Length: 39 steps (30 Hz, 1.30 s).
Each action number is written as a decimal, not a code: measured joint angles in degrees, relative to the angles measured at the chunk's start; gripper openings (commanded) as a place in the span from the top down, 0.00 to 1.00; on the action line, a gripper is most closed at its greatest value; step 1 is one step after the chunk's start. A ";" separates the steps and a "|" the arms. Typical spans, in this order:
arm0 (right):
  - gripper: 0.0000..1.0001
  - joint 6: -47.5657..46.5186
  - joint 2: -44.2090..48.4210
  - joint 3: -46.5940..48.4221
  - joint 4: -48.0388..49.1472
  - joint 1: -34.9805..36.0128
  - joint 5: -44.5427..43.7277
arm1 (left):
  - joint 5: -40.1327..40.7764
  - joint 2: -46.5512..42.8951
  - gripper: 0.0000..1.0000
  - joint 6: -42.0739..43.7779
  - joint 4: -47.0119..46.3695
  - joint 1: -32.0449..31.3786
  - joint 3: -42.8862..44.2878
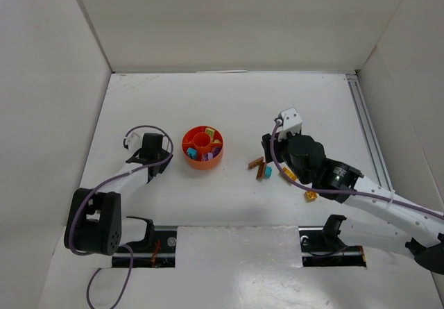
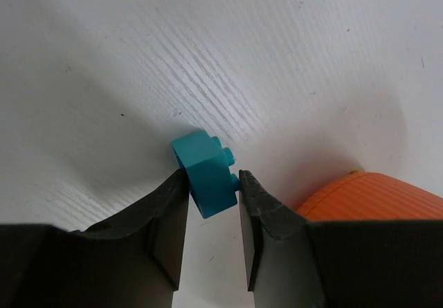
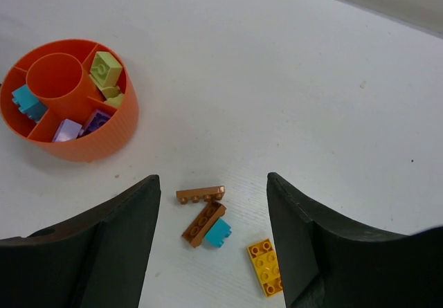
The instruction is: Sort the legos into containers by color
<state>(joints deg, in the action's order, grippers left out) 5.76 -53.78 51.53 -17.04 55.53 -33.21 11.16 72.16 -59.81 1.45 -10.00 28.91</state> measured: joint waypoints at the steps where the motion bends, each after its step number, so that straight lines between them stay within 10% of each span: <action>1: 0.32 0.11 0.13 0.00 -0.37 0.00 -0.17 | 0.00 0.00 0.85 0.20 0.09 0.00 0.07; 18: 0.32 0.31 1.97 -1.16 -3.48 0.00 -0.70 | -11.13 -23.34 0.93 19.21 0.76 -2.60 5.97; 39: 0.32 0.31 3.34 -1.66 -6.62 0.00 -1.77 | -17.57 -15.67 1.00 23.37 2.78 -8.37 6.12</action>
<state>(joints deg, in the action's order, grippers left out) 6.07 -50.43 49.87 -23.66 55.53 -34.98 -6.42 56.49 -36.45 4.23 -18.37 35.03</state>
